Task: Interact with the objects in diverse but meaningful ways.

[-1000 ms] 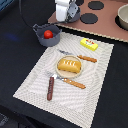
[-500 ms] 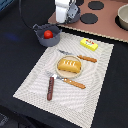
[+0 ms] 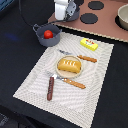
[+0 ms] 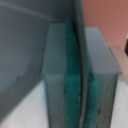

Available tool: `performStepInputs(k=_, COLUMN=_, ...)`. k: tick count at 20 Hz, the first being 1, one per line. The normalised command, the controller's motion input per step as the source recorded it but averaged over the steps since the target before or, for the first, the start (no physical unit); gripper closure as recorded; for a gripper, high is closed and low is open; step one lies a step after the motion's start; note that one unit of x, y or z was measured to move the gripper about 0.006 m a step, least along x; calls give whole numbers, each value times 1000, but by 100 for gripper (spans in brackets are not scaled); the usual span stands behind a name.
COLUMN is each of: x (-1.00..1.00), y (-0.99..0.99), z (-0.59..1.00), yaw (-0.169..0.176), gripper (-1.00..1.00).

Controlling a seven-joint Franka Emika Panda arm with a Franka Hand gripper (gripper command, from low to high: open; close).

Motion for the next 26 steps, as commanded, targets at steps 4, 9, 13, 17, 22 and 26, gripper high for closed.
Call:
performStepInputs(k=4, x=-380, y=151, z=0, yaw=7, gripper=100)
performStepInputs(k=9, x=33, y=-71, z=5, yaw=-6, gripper=100)
performStepInputs(k=13, x=229, y=-235, z=31, yaw=-25, gripper=100)
performStepInputs(k=17, x=41, y=-85, z=0, yaw=-19, gripper=100)
performStepInputs(k=22, x=-4, y=7, z=-100, yaw=-11, gripper=100)
performStepInputs(k=26, x=-179, y=239, z=-294, yaw=0, gripper=100)
